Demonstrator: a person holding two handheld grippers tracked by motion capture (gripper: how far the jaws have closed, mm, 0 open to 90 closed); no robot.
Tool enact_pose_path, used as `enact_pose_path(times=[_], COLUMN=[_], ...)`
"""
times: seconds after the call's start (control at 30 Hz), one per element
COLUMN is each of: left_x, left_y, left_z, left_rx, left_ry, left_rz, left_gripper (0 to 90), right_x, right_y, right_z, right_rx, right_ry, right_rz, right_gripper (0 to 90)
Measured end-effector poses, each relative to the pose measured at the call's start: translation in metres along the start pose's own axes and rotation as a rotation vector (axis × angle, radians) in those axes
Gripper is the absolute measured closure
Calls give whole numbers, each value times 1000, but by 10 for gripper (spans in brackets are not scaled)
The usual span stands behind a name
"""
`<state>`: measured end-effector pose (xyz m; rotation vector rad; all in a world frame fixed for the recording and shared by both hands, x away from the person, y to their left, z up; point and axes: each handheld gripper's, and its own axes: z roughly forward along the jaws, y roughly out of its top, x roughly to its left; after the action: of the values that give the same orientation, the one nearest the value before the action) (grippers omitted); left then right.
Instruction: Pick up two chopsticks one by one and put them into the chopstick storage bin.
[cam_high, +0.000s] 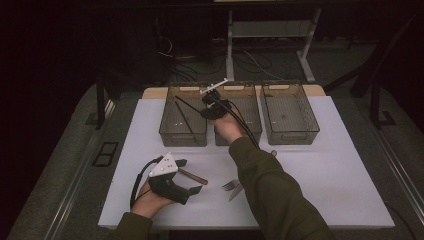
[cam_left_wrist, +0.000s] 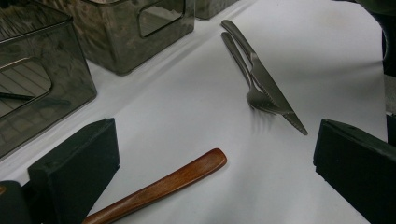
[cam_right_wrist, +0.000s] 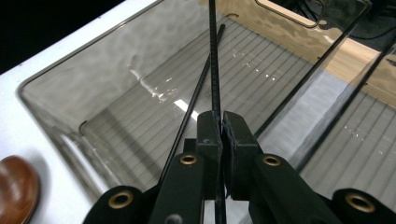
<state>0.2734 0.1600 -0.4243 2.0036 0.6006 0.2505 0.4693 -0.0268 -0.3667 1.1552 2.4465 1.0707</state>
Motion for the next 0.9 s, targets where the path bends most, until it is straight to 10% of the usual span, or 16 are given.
enact_pose_path(times=[0.53,0.9], left_x=[0,1], left_y=[1,1], left_z=[0,-2], left_rx=[-1,2], left_ry=[-8,-7], left_rz=[-3,2], left_gripper=[0,0], right_x=[18,14], right_y=[14,14], right_z=[34,18], right_rx=[61,9], right_ry=[5,68], right_rz=[-1,-4], right_gripper=[836,588])
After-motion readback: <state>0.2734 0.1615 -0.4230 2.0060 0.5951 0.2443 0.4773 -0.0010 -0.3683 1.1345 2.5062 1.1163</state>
